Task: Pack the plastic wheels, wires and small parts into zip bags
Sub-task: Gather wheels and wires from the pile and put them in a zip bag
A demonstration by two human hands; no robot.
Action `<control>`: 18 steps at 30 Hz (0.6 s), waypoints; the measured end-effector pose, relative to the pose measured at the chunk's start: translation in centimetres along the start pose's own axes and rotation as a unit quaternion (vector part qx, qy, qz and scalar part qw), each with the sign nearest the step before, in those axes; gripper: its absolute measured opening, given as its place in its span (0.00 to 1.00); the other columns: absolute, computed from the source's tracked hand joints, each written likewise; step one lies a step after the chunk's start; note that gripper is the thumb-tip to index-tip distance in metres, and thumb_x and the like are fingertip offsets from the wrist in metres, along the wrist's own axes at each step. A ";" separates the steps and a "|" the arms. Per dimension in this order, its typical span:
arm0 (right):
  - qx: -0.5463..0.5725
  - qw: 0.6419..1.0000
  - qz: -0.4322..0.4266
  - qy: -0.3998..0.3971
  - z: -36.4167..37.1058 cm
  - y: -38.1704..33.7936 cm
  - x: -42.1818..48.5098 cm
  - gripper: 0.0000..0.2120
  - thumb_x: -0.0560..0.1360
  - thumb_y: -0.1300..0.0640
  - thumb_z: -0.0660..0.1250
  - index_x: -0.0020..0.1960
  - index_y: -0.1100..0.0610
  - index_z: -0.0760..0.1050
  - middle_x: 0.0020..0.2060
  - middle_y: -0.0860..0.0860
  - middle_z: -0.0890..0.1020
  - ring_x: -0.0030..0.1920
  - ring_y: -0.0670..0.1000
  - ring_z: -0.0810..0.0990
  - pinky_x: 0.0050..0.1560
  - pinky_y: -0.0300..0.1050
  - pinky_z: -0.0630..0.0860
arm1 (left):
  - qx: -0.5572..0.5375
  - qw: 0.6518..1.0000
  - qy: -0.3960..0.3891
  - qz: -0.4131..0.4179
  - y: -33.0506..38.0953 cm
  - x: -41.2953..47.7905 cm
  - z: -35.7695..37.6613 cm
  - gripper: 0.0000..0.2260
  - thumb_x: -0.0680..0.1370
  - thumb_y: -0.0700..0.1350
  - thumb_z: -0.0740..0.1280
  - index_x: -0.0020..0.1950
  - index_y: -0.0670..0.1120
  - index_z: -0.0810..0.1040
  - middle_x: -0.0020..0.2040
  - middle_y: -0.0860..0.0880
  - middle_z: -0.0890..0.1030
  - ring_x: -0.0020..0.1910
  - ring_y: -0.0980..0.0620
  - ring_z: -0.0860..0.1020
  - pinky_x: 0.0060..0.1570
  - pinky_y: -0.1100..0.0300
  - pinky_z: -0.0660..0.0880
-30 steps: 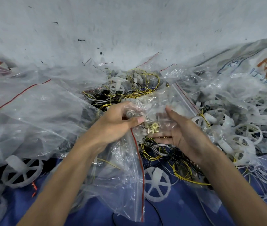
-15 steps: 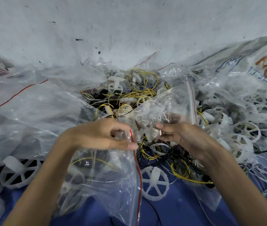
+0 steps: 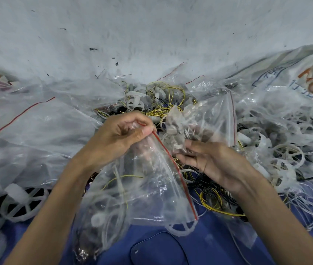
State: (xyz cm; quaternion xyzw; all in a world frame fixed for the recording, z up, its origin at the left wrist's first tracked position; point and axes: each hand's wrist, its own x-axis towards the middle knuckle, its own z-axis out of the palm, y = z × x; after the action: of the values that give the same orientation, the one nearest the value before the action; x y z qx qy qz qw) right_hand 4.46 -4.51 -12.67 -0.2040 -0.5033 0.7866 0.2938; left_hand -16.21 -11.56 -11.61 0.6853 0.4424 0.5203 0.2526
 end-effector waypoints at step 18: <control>-0.052 0.996 0.063 -0.029 0.8 0.2 0.0 0.18 0.70 0.50 0.63 0.53 0.61 0.77 0.48 0.62 0.82 0.50 0.62 0.81 0.48 0.51 0.81 | 0.088 0.992 -0.076 0.049 0.8 0.0 0.5 0.07 0.74 0.48 0.65 0.40 0.46 0.72 0.43 0.49 0.76 0.44 0.53 0.75 0.47 0.65 0.70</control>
State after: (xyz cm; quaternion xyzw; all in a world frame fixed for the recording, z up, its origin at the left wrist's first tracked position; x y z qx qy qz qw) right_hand 3.95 -5.09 -12.50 -0.2273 -0.5379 0.7818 0.2185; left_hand -15.52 -11.86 -11.14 0.7631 0.4323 0.4376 0.1981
